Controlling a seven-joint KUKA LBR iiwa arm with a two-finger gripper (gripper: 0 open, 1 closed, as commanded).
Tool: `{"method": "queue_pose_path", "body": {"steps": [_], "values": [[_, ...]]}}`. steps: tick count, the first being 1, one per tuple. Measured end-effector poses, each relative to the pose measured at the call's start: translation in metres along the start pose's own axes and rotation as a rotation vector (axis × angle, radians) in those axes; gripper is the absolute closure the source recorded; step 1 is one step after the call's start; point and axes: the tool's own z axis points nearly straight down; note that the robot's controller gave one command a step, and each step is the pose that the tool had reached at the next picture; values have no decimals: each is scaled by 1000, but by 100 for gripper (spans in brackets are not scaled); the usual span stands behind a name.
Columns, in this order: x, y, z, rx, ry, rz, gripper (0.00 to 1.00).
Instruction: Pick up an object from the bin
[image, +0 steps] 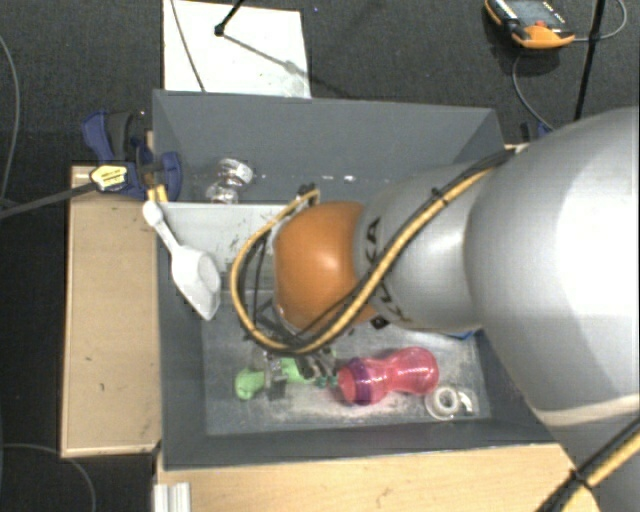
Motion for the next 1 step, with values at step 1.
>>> {"method": "queue_pose_path", "body": {"steps": [1], "values": [[-1, 0, -14, -1, -4, 2, 100]]}}
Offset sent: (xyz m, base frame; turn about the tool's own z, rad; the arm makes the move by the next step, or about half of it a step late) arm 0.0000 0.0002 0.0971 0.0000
